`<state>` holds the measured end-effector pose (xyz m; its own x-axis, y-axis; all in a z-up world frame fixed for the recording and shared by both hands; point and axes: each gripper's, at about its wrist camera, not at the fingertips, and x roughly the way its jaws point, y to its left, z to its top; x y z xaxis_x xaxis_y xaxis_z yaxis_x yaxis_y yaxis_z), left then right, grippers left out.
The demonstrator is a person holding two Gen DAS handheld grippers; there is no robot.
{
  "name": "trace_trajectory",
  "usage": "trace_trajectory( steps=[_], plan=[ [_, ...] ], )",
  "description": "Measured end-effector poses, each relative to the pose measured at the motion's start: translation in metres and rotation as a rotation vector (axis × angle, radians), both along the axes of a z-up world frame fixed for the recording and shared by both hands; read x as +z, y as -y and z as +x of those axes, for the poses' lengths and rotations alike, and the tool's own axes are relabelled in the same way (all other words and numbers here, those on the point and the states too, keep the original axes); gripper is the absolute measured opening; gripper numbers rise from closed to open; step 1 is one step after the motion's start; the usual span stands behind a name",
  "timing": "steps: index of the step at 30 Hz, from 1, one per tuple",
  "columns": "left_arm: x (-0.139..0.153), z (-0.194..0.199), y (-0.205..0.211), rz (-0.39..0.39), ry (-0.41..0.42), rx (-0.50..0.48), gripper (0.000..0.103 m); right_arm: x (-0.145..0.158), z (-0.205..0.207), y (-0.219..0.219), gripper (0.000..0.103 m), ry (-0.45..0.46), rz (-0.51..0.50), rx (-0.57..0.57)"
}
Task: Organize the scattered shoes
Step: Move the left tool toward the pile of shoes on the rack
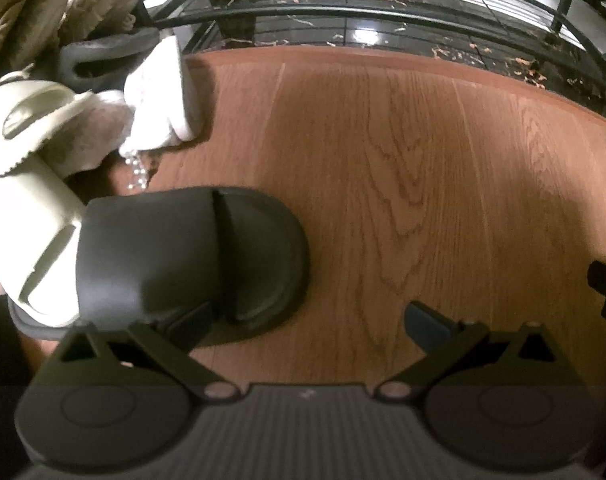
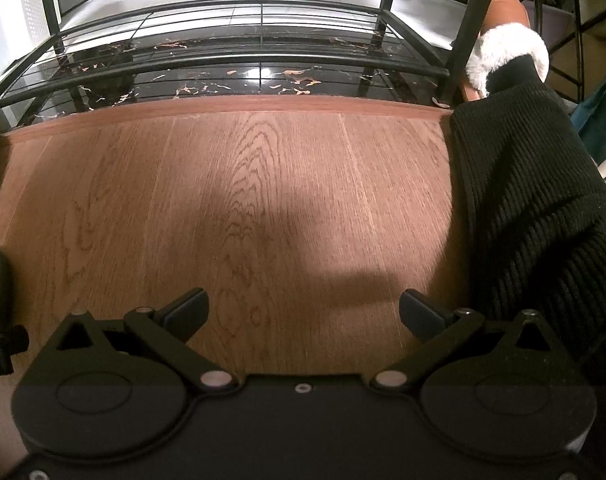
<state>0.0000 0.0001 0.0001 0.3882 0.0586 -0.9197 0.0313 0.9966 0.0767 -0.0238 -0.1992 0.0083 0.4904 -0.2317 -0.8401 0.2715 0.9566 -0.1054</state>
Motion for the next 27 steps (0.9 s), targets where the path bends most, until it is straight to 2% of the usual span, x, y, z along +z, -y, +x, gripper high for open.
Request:
trace_trajectory(
  steps=[23,27],
  plan=[
    [0.007,-0.004,-0.001,-0.002,0.069,0.014,0.102,-0.001,-0.002,0.001,0.103,0.002,0.007,-0.008],
    [0.010,-0.005,-0.002,-0.026,0.080,0.026,0.103,-0.001,0.001,0.001,0.103,0.003,0.008,-0.010]
  ],
)
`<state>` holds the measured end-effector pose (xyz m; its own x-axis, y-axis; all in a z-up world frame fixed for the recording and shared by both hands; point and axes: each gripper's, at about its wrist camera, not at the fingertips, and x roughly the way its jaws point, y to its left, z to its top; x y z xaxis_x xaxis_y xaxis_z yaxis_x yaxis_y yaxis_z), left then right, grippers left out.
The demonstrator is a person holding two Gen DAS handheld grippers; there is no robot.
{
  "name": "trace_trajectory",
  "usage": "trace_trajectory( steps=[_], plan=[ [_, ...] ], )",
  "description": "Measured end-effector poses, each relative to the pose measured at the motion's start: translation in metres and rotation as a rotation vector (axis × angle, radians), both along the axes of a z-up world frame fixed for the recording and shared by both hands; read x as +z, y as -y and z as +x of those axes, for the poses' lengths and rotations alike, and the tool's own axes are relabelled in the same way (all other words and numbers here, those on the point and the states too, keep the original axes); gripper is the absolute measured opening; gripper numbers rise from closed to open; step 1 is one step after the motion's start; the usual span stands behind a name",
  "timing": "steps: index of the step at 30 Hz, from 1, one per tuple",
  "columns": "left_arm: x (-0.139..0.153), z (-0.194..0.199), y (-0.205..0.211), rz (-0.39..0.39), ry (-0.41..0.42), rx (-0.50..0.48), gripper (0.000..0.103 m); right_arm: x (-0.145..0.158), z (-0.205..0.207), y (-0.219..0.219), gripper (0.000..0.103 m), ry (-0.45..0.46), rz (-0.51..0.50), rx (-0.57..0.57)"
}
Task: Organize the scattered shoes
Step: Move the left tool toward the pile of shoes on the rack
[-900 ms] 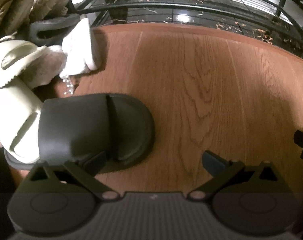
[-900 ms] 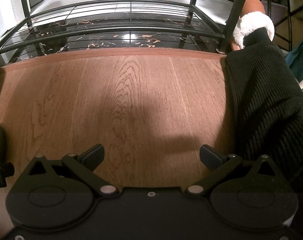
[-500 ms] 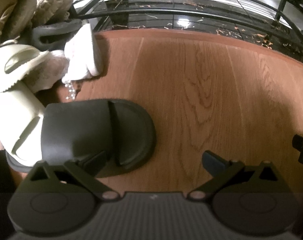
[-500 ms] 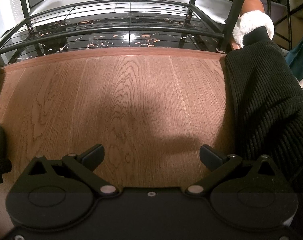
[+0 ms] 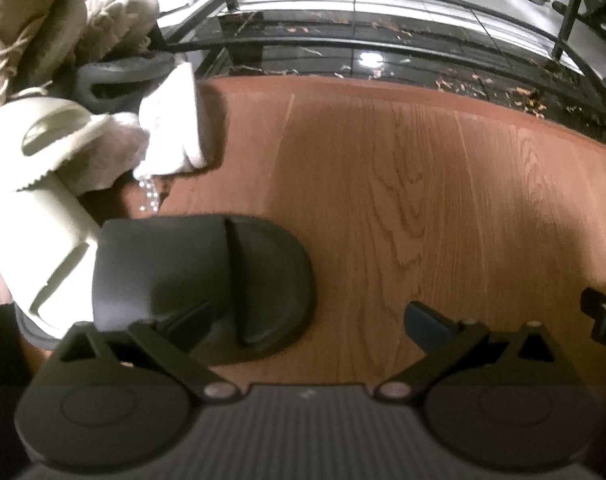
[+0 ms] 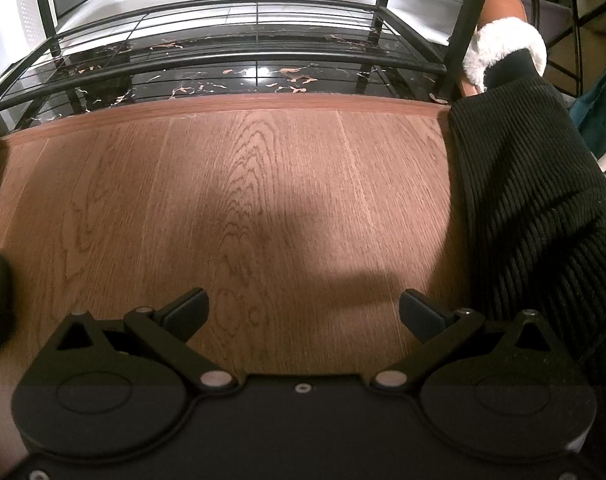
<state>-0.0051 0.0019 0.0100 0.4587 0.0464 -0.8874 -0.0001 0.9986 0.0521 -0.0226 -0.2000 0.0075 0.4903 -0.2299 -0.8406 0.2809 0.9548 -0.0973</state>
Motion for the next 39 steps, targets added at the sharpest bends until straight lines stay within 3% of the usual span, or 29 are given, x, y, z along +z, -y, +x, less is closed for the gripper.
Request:
trace_trajectory(
  steps=[5,14,28,39],
  plan=[
    [0.006,-0.001,-0.008,-0.121,0.052,0.017,0.102,0.001,0.004,-0.001,0.103,0.001,0.001,-0.001],
    [0.015,0.000,-0.006,-0.059,0.063,0.013,0.102,-0.002,-0.007,0.003,0.103,0.004,0.000,-0.001],
    [0.020,0.000,-0.011,-0.060,0.087,0.037,0.102,-0.001,-0.005,0.003,0.103,0.005,0.004,0.006],
    [0.032,-0.001,-0.023,-0.014,0.184,0.109,0.103,-0.002,-0.007,0.000,0.103,0.004,0.011,0.012]
  ],
)
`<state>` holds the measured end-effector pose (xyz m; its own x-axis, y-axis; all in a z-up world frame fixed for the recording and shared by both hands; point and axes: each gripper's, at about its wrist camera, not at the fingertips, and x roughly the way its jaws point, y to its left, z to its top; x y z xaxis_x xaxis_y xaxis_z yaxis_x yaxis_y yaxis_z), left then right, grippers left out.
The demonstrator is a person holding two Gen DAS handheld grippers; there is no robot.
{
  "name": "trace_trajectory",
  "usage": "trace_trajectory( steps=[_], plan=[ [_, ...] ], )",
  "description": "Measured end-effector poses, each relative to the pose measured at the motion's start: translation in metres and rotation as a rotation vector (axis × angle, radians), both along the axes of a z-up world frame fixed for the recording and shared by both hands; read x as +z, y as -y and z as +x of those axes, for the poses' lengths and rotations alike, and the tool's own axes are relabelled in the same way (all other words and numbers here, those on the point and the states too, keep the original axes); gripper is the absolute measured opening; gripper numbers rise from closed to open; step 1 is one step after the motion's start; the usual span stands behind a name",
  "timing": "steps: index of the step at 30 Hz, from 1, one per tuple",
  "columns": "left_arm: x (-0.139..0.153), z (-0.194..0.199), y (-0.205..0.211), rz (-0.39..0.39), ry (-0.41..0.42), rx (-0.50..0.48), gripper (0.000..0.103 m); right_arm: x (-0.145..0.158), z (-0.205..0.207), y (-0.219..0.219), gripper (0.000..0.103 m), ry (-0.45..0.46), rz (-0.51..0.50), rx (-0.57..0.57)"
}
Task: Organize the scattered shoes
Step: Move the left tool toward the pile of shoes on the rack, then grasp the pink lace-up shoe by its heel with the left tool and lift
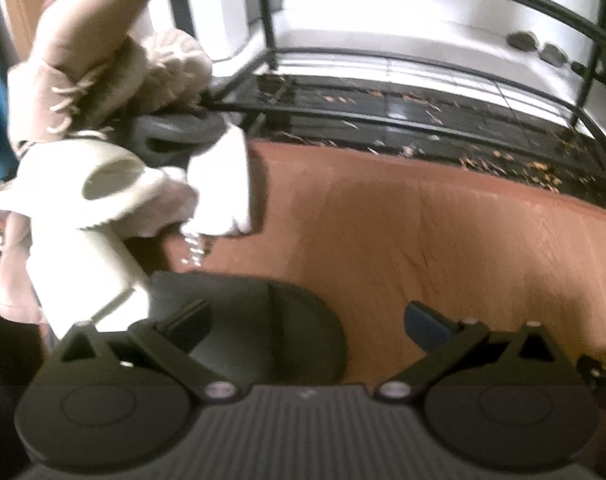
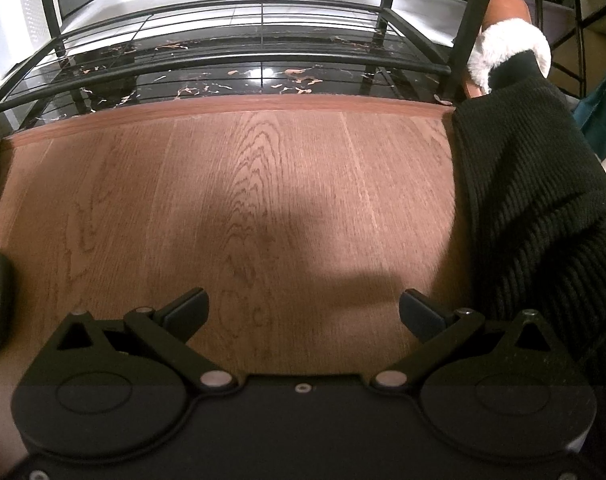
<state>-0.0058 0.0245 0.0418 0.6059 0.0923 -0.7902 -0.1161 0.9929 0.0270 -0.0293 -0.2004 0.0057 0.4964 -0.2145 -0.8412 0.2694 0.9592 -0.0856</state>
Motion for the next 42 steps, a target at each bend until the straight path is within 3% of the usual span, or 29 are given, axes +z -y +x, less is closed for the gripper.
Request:
trace_trajectory(
  steps=[8,15,21,23,27,30,32,33,39,41,42],
  plan=[
    [0.010,0.000,-0.027,-0.008,0.090,0.126,0.102,-0.003,0.002,0.000,0.103,-0.010,0.014,0.006],
    [0.031,-0.010,-0.046,0.066,0.273,0.230,0.102,-0.006,0.004,-0.002,0.103,-0.012,0.021,0.026],
    [0.049,-0.014,-0.068,0.059,0.377,0.253,0.102,-0.008,0.005,-0.007,0.103,0.002,0.036,0.065],
    [0.058,-0.013,-0.082,0.019,0.403,0.241,0.102,-0.010,0.005,-0.008,0.103,0.003,0.046,0.074],
    [0.071,-0.018,-0.127,-0.152,0.500,0.261,0.102,-0.015,0.008,-0.004,0.103,-0.014,0.064,0.063],
    [0.072,-0.033,-0.163,-0.290,0.652,0.332,0.102,-0.016,0.009,-0.005,0.103,-0.015,0.084,0.065],
    [0.072,-0.040,-0.193,-0.455,0.714,0.387,0.102,-0.015,0.010,-0.008,0.103,-0.007,0.108,0.081],
    [0.072,-0.037,-0.213,-0.561,0.691,0.428,0.102,-0.015,0.011,-0.010,0.103,-0.003,0.120,0.089],
    [0.085,-0.008,-0.254,-0.699,0.525,0.519,0.102,-0.012,0.013,-0.018,0.103,0.022,0.192,0.136],
    [0.084,0.002,-0.267,-0.825,0.462,0.573,0.102,-0.011,0.014,-0.021,0.103,0.030,0.216,0.152],
    [0.081,0.010,-0.276,-0.942,0.418,0.618,0.102,-0.011,0.014,-0.023,0.103,0.034,0.228,0.160]
  ],
)
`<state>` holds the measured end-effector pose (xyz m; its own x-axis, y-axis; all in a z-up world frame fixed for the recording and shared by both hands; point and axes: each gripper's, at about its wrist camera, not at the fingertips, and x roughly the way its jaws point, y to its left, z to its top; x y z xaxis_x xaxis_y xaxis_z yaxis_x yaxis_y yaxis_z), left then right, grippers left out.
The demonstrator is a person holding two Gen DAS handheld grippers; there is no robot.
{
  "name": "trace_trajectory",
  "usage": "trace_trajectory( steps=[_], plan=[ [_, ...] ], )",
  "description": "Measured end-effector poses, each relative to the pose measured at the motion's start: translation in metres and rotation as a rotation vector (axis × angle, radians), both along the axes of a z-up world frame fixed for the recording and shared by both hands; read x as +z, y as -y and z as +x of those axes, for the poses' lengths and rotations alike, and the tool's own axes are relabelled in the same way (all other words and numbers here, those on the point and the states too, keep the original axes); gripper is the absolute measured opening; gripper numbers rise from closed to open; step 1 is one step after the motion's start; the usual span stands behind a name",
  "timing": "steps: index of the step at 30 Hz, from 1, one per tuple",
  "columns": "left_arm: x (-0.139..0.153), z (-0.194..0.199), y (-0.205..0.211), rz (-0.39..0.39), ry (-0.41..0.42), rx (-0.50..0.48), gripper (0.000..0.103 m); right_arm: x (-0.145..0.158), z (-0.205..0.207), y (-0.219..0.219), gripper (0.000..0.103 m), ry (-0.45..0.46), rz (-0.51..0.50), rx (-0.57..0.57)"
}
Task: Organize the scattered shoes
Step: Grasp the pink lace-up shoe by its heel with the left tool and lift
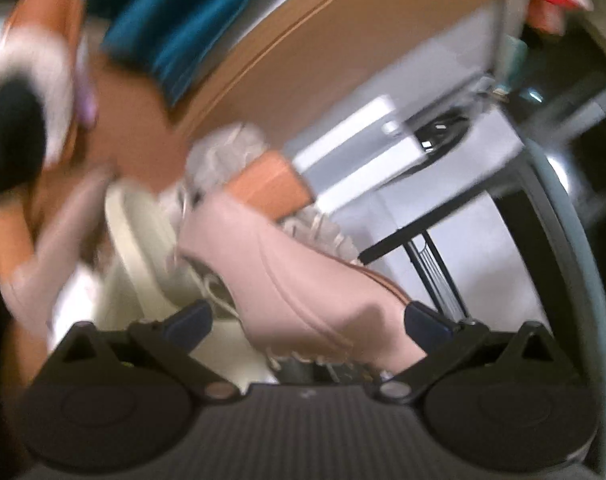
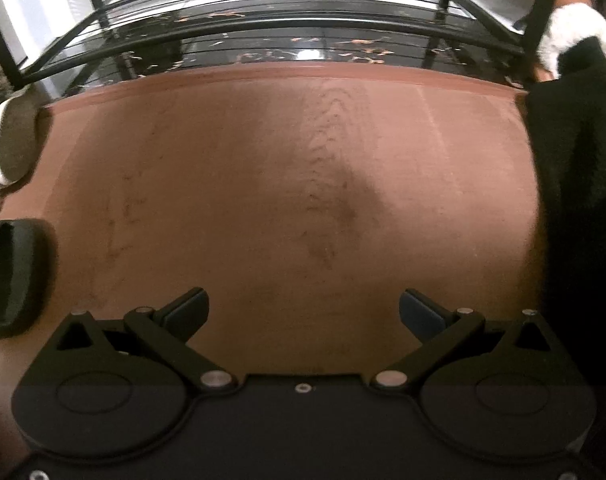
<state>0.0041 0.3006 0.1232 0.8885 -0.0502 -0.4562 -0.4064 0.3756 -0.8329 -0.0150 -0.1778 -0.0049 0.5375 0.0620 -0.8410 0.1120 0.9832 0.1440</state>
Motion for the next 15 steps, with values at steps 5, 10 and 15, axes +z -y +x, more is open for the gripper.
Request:
trace_trajectory(
  steps=[5,10,15],
  plan=[
    [-0.010,0.010,-0.012,-0.182,0.012,0.057,0.102,0.014,-0.004,-0.002,0.103,0.099,0.207,0.077],
    [-0.013,0.016,-0.016,-0.192,0.013,0.107,0.102,0.024,-0.008,-0.008,0.103,0.187,0.325,0.181],
    [-0.028,0.024,-0.022,-0.254,-0.007,0.107,0.090,0.010,-0.001,0.001,0.103,0.121,0.528,0.169]
  ],
)
